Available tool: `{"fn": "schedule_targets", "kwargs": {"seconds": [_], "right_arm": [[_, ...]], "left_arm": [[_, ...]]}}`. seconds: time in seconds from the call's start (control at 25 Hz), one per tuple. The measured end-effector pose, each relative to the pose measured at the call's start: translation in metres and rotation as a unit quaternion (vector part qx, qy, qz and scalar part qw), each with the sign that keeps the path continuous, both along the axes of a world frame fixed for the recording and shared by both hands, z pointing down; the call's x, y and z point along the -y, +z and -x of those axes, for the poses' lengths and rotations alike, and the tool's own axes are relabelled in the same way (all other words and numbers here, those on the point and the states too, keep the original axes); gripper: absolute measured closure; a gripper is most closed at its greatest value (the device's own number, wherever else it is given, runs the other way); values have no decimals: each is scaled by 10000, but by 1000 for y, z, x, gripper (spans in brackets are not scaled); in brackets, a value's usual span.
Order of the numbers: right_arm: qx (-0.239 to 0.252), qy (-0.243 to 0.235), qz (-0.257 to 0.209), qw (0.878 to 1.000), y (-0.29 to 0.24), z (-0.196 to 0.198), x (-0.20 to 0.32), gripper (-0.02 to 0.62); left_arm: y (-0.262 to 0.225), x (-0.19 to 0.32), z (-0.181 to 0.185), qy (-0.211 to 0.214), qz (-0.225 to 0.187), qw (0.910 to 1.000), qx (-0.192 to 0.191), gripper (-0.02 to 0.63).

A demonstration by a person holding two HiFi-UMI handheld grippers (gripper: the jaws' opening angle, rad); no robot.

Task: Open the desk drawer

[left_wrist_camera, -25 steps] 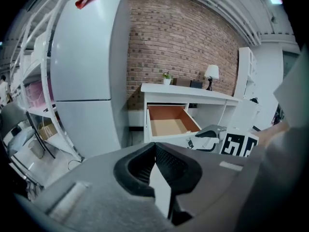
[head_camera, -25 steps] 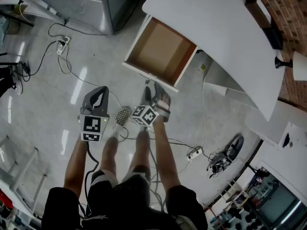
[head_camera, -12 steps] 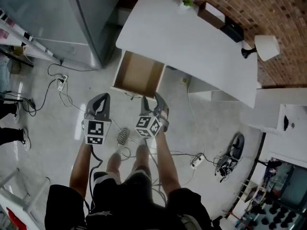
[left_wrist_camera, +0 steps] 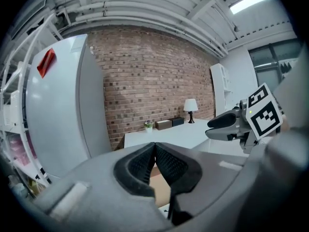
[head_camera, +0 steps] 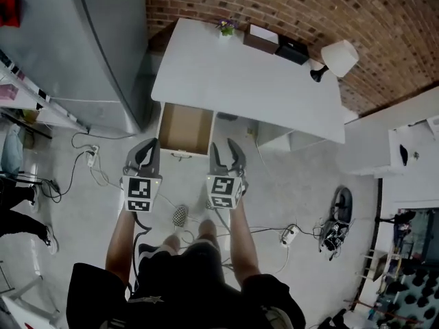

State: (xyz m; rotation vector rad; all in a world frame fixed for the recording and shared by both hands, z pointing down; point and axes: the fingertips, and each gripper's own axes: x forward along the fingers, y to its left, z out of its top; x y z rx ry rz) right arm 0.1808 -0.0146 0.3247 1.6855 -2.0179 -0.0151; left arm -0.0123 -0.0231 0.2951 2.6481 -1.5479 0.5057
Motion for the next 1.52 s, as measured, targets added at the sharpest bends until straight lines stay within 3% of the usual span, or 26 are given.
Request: {"fn": "schedule_targets", "kwargs": {"seconds": [0.24, 0.6, 0.96, 1.52], "right_arm": [[603, 178, -616, 9961, -67, -17, -40, 495], [771, 577, -1031, 9900, -107, -43, -93, 589], [722, 804, -1189, 9870, -119, -60, -109, 589], [718, 811, -1256, 9862, -125, -59, -105, 589]], "left_arm": [[-57, -23, -22, 269, -390, 9989, 19, 595], [-93, -51, -38, 419, -683, 9968, 4, 595], [-99, -64, -51, 677, -732, 9950, -41, 595], [-98, -62, -51, 738, -697, 9948, -59, 595]]}}
